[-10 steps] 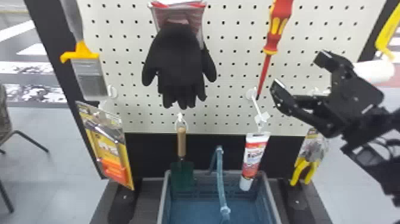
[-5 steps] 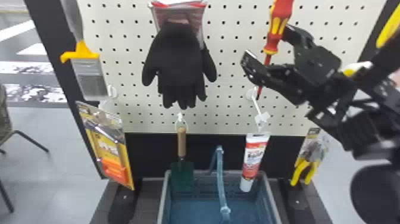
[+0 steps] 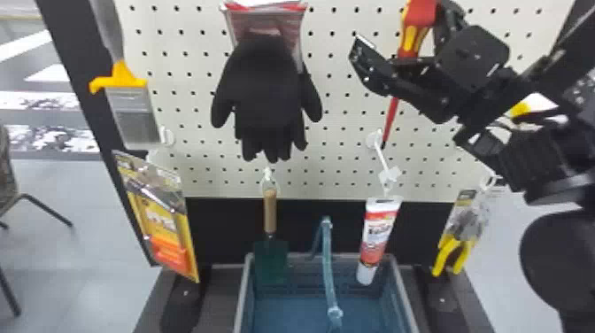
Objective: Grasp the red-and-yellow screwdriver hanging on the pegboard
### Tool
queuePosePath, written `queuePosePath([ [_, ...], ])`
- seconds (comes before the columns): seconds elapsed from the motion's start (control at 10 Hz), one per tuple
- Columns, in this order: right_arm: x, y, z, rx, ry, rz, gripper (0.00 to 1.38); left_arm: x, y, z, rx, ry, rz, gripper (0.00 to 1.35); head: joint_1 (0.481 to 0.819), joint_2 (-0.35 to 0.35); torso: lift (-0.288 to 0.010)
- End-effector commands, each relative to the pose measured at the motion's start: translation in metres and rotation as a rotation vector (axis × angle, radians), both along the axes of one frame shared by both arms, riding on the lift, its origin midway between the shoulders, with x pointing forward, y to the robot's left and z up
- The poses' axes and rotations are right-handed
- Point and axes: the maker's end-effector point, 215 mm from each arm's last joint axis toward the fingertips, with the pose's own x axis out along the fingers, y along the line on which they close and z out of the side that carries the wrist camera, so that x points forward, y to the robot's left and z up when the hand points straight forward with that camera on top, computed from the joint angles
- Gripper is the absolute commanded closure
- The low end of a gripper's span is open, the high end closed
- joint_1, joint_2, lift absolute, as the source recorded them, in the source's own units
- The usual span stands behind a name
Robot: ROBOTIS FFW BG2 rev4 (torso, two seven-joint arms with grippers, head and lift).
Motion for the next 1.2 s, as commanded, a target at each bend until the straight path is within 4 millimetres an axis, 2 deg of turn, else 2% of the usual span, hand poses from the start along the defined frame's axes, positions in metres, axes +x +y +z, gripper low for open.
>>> queuePosePath([
  [0.0, -0.002, -0.001, -0.001, 0.003, 0.005, -0.007, 0.15, 0.002, 0.0, 0.002, -0.001, -0.006, 0.0, 0.4, 0.549, 0.0, -0.1],
  [0.2, -0.004, -0.016, -0.007, 0.015, 0.022, -0.052, 0.16, 0.001, -0.001, 0.0, -0.004, 0.001, -0.001, 0.4, 0.549, 0.0, -0.1],
  [0.3, -0.005, -0.02, -0.01, 0.021, 0.029, -0.065, 0.21, -0.001, -0.001, -0.001, -0.004, 0.005, -0.001, 0.4, 0.549, 0.0, -0.1],
  [0.5, -0.005, -0.028, -0.01, 0.036, 0.037, -0.095, 0.57, 0.0, -0.004, -0.001, -0.009, 0.005, -0.008, 0.4, 0.549, 0.0, -0.1],
  [0.7, -0.006, -0.031, -0.013, 0.058, 0.052, -0.109, 1.01, 0.0, -0.003, -0.002, -0.012, 0.009, -0.007, 0.4, 0.549, 0.0, -0.1],
  [0.8, -0.008, -0.032, -0.011, 0.064, 0.05, -0.118, 1.05, -0.002, -0.004, -0.003, -0.013, 0.011, -0.008, 0.4, 0.549, 0.0, -0.1],
  [1.0, -0.008, -0.038, -0.011, 0.067, 0.048, -0.137, 1.28, -0.002, -0.004, -0.004, -0.014, 0.015, -0.008, 0.4, 0.549, 0.0, -0.1],
  [1.1, -0.008, -0.04, -0.01, 0.071, 0.048, -0.145, 1.28, -0.001, -0.004, -0.003, -0.016, 0.013, -0.007, 0.4, 0.549, 0.0, -0.1],
])
